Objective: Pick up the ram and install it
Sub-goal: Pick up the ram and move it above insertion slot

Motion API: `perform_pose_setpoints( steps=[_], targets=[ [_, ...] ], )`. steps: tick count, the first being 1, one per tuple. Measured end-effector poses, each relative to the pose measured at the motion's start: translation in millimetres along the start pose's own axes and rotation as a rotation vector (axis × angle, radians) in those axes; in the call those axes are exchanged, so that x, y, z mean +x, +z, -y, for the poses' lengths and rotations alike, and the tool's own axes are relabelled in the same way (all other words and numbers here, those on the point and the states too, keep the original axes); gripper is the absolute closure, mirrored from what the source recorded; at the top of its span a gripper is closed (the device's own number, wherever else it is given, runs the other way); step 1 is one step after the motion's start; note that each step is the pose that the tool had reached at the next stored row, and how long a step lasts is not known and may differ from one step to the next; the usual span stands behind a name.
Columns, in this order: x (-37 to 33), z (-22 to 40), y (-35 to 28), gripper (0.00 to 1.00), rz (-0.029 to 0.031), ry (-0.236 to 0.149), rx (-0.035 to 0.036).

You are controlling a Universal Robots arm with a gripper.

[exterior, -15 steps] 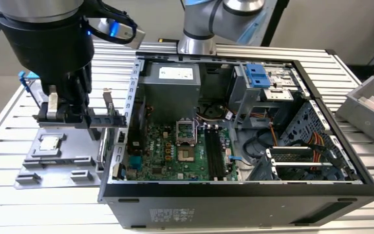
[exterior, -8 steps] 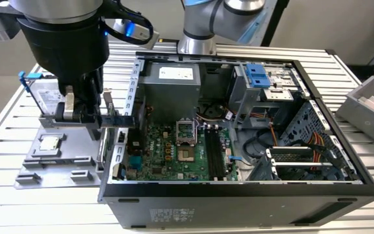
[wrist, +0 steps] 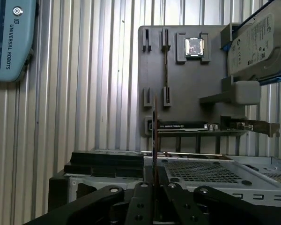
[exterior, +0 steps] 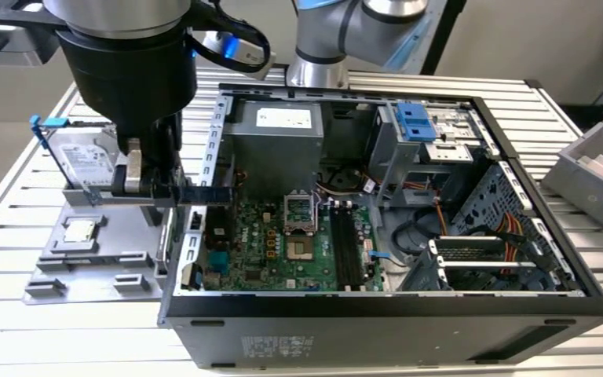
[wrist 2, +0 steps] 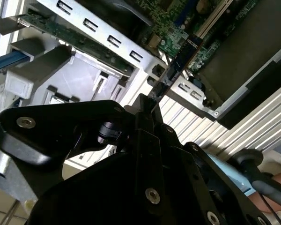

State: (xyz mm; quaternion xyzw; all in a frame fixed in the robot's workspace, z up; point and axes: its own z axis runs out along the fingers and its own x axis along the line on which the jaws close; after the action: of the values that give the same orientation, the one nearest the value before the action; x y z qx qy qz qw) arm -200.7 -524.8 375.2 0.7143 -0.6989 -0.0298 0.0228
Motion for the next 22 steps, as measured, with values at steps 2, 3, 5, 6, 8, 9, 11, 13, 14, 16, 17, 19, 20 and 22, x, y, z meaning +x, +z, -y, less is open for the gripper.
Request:
perform_pose_setpoints(
  steps=[2, 3, 5, 6, 8, 9, 11, 13, 14, 16, 17, 19, 20, 22],
  targets=[
    [0.1, 3.5, -0.2, 1.00, 0.0000, 0.000, -0.0001],
    [0.1, 5.2, -0.4, 1.00, -0.0001, 0.000, -0.0001],
    [0.2, 9.0, -0.6, 1.00, 0.0001, 0.000, -0.0002],
    [0.2, 10.9, -0.8, 1.00, 0.0000, 0.000, -0.0003],
    [0.3, 14.4, -1.0, 1.00, 0.0001, -0.001, -0.0004],
    [0.4, 16.4, -1.2, 1.00, 0.0000, -0.001, -0.0005],
    [0.4, 20.1, -1.4, 1.00, 0.0000, -0.001, -0.0006],
    [0.5, 24.0, -1.7, 1.00, 0.0000, -0.001, -0.0008],
    [0.6, 25.9, -1.9, 1.00, 0.0000, -0.001, -0.0008],
    [0.6, 29.7, -2.2, 1.00, -0.0001, -0.001, -0.0010],
    [0.7, 31.5, -2.3, 1.00, 0.0000, -0.001, -0.0010],
    [0.7, 34.9, -2.6, 1.00, -0.0002, -0.002, -0.0012],
    [0.8, 36.6, -2.7, 1.00, -0.0001, -0.002, -0.0011],
    [0.9, 40.1, -3.0, 1.00, -0.0001, -0.002, -0.0011]
  ],
)
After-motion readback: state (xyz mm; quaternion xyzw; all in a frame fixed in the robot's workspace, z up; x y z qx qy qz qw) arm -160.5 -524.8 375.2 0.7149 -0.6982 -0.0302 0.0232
